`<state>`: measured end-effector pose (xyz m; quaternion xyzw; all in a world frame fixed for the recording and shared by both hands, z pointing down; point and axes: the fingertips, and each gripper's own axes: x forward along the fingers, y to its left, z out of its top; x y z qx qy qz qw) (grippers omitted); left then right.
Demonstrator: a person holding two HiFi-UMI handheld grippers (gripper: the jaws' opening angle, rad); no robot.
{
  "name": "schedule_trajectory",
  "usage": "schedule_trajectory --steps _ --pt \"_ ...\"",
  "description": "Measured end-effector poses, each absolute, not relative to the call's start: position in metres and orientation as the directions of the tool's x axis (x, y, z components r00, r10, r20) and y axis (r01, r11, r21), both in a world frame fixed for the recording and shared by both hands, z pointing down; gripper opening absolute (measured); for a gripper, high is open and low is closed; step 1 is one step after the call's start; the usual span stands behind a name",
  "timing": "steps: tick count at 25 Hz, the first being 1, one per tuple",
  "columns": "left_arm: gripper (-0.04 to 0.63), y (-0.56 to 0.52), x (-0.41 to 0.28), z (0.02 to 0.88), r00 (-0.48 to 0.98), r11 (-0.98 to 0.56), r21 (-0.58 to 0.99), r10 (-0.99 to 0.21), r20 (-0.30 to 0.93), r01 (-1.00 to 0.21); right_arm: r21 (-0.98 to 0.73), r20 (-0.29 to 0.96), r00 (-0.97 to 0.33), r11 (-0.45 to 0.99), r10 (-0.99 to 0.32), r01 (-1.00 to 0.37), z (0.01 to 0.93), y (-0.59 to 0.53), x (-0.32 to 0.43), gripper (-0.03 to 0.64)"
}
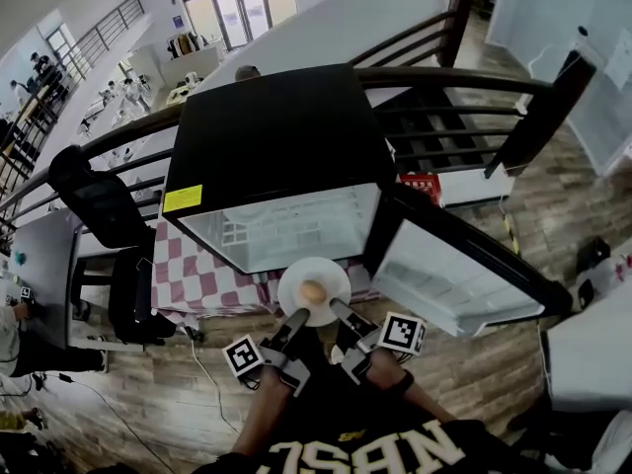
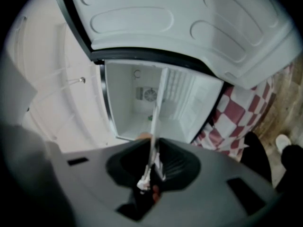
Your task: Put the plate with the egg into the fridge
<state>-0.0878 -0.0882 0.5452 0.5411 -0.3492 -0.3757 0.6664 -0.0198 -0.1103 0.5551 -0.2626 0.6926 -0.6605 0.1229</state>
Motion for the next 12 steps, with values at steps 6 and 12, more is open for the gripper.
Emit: schedule_trajectory --steps 6,12 --pt "0.046 -0.136 -0.091 0.549 0.543 0.128 0.987 -0.838 0.056 0.096 -0.976 0.186 -0.769 -0.022 -0.612 -0.218 0.559 -0.150 -0.020 0.051" --pt "0.046 -0.176 -0.096 0.542 0.591 0.126 0.989 -0.805 0.052 0.084 -0.978 0.164 -0.721 -0.015 -0.673 -0.209 0.550 -0.186 -0.025 0.051"
